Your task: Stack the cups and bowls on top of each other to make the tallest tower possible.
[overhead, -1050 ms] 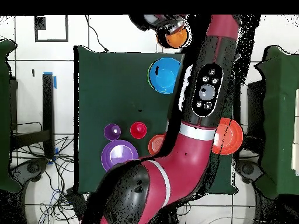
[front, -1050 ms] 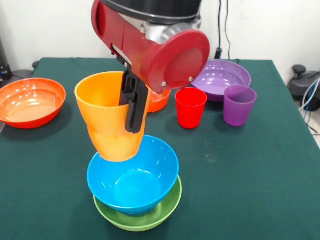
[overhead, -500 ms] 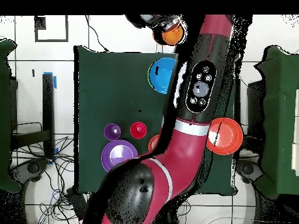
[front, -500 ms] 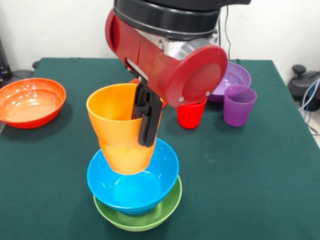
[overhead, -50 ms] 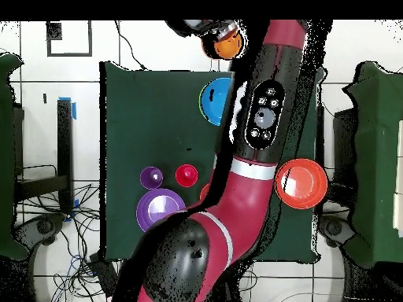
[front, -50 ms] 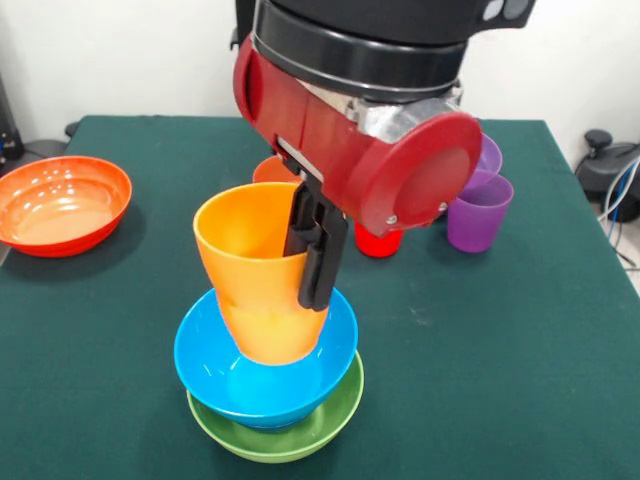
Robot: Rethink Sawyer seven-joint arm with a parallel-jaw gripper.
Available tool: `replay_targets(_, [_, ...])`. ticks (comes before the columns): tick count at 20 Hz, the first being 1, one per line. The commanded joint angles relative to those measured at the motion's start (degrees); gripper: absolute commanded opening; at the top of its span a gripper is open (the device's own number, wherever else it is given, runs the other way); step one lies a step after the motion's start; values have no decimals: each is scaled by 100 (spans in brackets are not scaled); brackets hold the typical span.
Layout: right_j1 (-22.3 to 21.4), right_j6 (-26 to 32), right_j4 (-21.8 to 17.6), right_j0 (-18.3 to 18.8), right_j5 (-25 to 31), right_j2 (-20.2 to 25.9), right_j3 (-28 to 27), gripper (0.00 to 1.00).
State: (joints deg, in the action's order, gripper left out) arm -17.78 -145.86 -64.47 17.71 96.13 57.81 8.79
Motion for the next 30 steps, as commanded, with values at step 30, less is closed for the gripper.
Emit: replay_targets(30, [-127, 280, 680, 143, -293, -744, 1478, 0])
